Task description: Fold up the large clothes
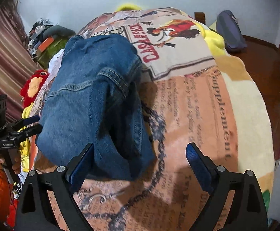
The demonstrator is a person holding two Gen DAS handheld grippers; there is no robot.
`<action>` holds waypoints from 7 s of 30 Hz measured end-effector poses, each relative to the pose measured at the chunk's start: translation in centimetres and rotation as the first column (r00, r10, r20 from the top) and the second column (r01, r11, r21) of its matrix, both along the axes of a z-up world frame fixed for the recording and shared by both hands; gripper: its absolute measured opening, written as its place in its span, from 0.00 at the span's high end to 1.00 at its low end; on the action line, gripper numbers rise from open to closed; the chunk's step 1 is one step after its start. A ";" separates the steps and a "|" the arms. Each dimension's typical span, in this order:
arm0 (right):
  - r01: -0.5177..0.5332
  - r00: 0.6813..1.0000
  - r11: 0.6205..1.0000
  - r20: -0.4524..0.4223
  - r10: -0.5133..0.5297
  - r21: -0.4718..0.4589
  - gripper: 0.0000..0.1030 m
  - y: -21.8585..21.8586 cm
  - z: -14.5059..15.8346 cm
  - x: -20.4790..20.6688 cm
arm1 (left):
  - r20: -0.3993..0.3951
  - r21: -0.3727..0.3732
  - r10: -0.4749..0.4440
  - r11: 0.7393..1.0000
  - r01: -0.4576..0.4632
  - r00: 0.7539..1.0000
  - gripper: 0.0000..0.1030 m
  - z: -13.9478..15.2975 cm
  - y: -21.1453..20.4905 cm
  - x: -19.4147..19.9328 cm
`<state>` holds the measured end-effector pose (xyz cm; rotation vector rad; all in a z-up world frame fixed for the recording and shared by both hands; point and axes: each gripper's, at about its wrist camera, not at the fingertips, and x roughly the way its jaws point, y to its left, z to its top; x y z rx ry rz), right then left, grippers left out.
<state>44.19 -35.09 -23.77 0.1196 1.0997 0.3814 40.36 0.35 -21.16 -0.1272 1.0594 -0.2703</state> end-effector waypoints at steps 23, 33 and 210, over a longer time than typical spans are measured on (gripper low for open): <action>-0.020 0.981 0.981 -0.184 0.057 0.195 0.09 2.6 -0.2 8.2 | -0.062 -0.250 0.096 0.962 -0.109 0.993 0.00 0.7 3.0 5.4; -0.042 0.907 0.910 -0.365 0.208 0.412 0.08 4.9 -6.4 13.1 | -0.186 -0.354 -0.006 0.933 -0.062 0.983 0.00 -4.0 0.0 9.1; -0.271 0.639 0.958 0.762 0.103 0.098 0.00 25.3 22.8 -32.0 | 0.781 -0.047 0.345 0.864 -0.502 0.521 0.00 20.9 10.2 -36.7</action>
